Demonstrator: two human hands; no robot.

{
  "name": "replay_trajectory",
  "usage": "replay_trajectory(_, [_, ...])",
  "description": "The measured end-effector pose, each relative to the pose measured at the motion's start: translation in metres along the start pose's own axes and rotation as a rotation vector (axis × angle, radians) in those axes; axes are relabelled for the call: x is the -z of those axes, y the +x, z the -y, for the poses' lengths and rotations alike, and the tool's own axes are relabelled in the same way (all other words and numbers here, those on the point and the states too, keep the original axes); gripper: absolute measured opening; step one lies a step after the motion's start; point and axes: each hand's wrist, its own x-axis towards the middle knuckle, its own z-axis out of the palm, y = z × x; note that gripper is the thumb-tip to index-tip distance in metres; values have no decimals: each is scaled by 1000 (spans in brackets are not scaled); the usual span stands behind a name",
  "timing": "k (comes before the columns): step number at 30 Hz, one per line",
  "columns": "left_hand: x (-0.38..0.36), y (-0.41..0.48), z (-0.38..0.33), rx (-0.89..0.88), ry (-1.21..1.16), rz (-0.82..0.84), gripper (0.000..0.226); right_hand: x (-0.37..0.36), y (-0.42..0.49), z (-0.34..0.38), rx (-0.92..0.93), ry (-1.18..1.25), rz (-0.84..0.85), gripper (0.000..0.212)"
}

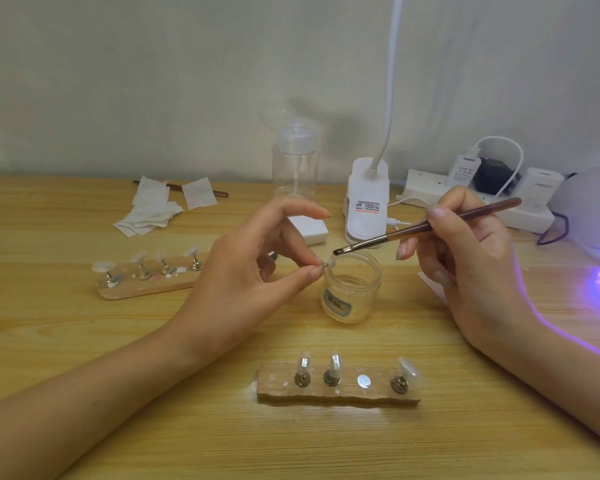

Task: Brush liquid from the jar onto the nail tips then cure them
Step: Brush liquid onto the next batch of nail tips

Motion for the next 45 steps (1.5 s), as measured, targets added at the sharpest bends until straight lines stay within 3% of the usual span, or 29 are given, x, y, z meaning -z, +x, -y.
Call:
replay_trajectory(6, [0, 0, 1, -2, 2, 3, 41, 0, 0, -1, -72, -69, -31, 24])
replay_trajectory(13, [-1, 0, 2, -10, 18, 5, 41, -2, -2, 2, -30, -18, 36, 21])
replay_trajectory(18, [-1, 0, 1, -7, 16, 8, 41, 0, 0, 0, -58, -46, -29, 26])
replay_trajectory(23, [0, 0, 1, -4, 22, 4, 41, -2, -1, 1, 1, -1, 55, 20])
replay_trajectory(42, [-1, -1, -2, 1, 26, 2, 40, -2, -1, 2, -48, -23, -48, 25])
replay_trajectory(45, [-1, 0, -2, 2, 23, 1, 40, -2, -1, 3, -22, 17, 1, 23])
